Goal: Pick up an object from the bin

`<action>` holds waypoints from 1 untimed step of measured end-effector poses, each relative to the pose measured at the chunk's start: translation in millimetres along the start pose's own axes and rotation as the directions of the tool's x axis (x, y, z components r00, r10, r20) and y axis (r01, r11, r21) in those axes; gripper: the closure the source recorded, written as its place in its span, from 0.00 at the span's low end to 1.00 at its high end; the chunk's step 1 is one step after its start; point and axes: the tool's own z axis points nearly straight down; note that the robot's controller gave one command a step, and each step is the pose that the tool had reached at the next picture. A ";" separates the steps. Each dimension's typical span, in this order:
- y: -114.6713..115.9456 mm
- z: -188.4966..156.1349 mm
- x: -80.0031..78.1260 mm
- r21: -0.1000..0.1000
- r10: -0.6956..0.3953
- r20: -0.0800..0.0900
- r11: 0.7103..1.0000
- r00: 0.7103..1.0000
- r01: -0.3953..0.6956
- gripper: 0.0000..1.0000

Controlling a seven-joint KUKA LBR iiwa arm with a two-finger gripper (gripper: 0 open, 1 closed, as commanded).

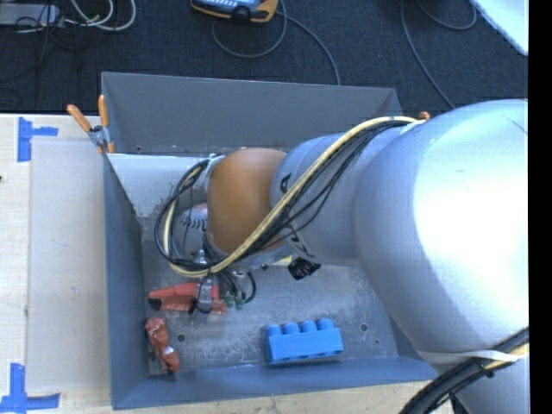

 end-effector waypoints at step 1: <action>-0.1 0.0 0.0 0.000 0.001 0.000 1.000 1.000 -0.001 1.00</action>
Offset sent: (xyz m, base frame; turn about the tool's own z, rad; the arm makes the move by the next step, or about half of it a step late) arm 0.0010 0.0117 0.1314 -0.0302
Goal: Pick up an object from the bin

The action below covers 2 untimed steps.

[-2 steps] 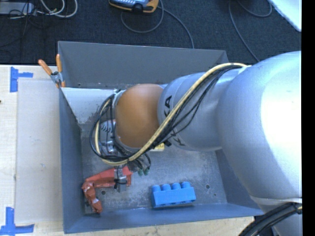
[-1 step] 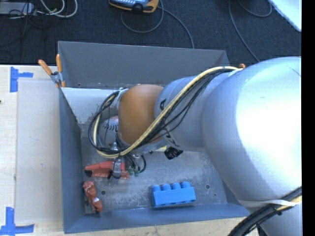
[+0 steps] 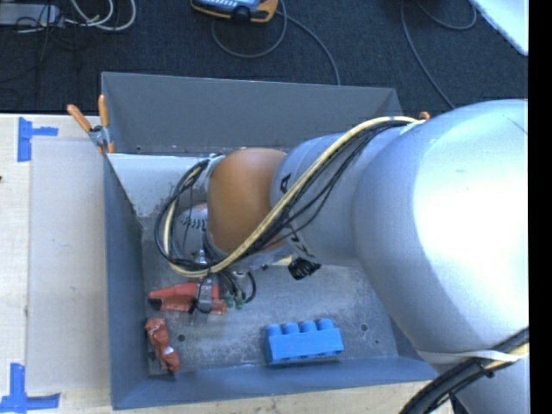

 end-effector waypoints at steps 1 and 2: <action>11.9 -130.5 2.5 0.001 -0.029 -0.001 1.000 1.000 0.029 1.00; 11.7 -130.0 2.8 0.001 -0.029 -0.002 1.000 1.000 0.029 1.00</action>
Offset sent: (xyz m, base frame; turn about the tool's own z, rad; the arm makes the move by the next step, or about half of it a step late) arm 0.0000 0.0000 0.0000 0.0000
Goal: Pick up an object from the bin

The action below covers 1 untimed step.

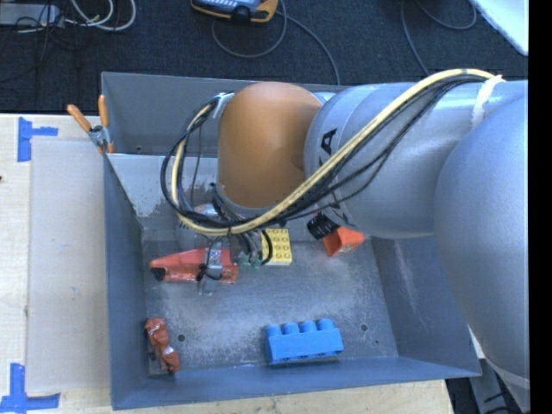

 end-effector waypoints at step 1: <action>1.6 -41.6 0.2 0.003 -0.004 -0.007 1.000 1.000 0.004 1.00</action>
Offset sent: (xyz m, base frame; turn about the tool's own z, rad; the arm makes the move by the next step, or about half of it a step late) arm -0.0019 -0.0018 0.1522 -0.0070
